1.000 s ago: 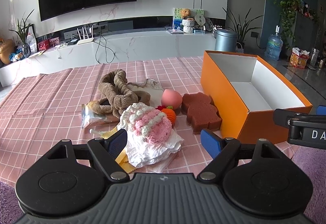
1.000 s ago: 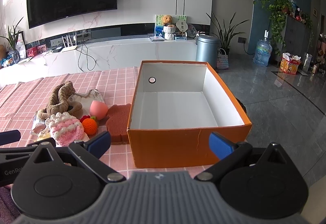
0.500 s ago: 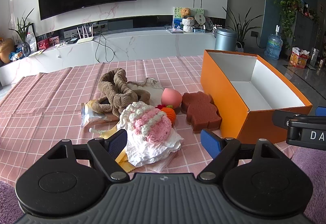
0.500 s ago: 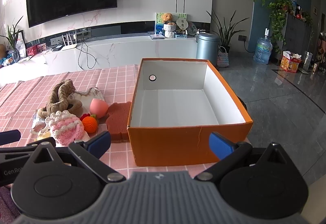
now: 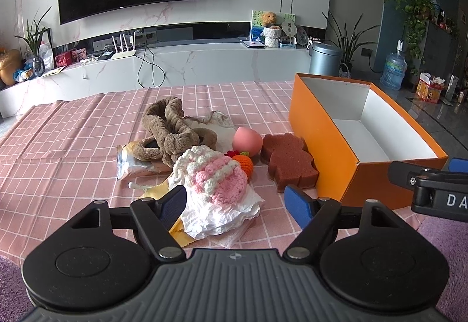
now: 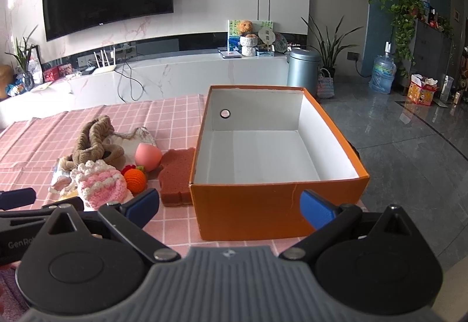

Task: Organize soft objects
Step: 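Grasp the pink crocheted cake with left gripper while right gripper grasps white cloth, then lift the crocheted cake and white cloth and carry both toward the orange box, then lower both items into the box and open both grippers, then move both tools back over the remaining items on the table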

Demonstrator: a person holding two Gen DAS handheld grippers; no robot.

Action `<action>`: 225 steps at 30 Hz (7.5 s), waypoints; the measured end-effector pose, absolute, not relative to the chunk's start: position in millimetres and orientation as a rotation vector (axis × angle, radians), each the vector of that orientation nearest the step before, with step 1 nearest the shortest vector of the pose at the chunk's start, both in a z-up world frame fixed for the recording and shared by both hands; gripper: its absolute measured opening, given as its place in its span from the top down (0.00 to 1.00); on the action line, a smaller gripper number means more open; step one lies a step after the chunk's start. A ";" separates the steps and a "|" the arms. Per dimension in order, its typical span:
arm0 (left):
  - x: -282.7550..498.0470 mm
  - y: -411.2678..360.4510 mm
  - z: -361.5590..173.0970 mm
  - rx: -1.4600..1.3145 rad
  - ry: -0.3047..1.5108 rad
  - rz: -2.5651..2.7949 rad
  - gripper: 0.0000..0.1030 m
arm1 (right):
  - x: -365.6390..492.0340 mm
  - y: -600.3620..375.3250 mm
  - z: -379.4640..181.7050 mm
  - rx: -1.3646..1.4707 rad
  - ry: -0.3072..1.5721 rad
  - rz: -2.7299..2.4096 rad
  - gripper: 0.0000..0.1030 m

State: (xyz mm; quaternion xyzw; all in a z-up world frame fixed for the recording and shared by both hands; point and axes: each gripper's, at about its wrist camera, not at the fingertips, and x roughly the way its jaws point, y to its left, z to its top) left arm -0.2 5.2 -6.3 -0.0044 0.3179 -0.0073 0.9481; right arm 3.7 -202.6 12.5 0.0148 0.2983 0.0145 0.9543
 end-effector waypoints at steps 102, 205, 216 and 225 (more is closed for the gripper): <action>57.4 152.4 -47.5 -0.328 0.846 0.053 0.69 | 108.1 -48.9 -56.2 -0.215 0.789 0.536 0.19; 172.7 -138.1 0.7 0.216 0.948 -0.505 0.39 | 161.1 -284.9 -15.9 -0.302 1.008 0.298 0.42; 150.4 -102.4 28.1 0.034 0.769 -0.507 0.39 | 124.5 -277.7 13.7 -0.321 0.857 0.272 0.27; 124.5 -54.3 41.1 -0.043 0.673 -0.469 0.36 | 94.1 -252.9 39.4 -0.220 0.623 0.224 0.24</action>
